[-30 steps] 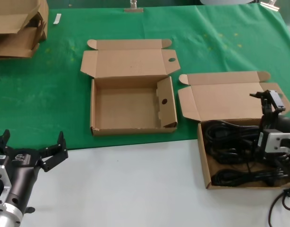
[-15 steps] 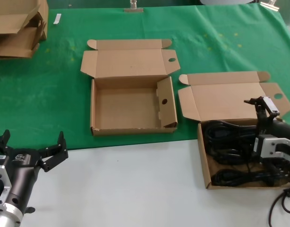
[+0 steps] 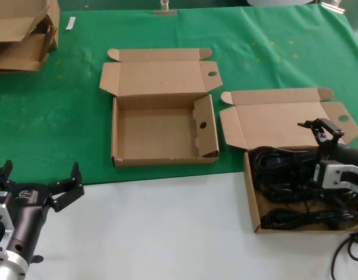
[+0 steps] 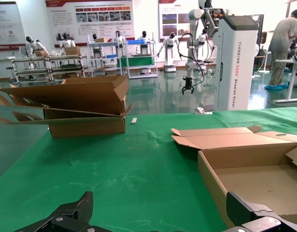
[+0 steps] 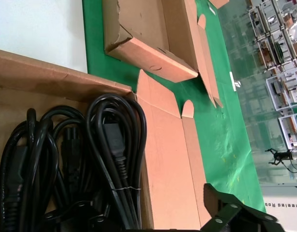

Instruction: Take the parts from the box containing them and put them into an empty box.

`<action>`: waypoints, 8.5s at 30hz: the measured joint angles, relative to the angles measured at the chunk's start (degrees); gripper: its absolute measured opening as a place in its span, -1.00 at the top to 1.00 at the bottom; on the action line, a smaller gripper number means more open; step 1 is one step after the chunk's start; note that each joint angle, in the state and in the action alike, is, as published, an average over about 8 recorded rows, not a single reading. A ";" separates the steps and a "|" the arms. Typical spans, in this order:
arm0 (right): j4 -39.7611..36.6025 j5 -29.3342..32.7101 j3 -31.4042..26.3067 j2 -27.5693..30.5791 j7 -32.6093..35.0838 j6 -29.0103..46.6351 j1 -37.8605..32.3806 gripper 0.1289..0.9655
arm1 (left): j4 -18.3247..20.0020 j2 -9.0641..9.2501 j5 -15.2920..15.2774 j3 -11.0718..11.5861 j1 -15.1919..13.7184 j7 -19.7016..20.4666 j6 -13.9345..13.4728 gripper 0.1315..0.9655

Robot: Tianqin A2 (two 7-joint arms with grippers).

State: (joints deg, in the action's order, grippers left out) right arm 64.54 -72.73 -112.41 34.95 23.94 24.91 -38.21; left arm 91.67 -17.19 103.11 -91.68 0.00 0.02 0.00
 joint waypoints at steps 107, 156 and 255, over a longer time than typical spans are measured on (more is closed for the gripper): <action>-1.21 16.58 -4.19 -24.12 -10.67 3.46 -11.23 0.85 | 0.00 0.00 0.00 0.00 0.00 0.00 0.00 -1.00; -1.29 5.44 -3.72 -20.60 -7.11 -1.27 -8.33 0.28 | 0.00 0.00 0.00 0.00 0.00 0.00 0.00 -1.00; 26.55 -29.18 20.15 -17.58 -23.67 -24.16 36.98 -1.00 | 0.00 0.00 0.02 0.00 0.00 -0.02 0.00 -1.00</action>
State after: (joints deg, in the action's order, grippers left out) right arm 91.09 -101.91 -92.25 17.37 0.27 0.75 -1.23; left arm 91.67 -17.19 103.13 -91.67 0.00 0.00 0.00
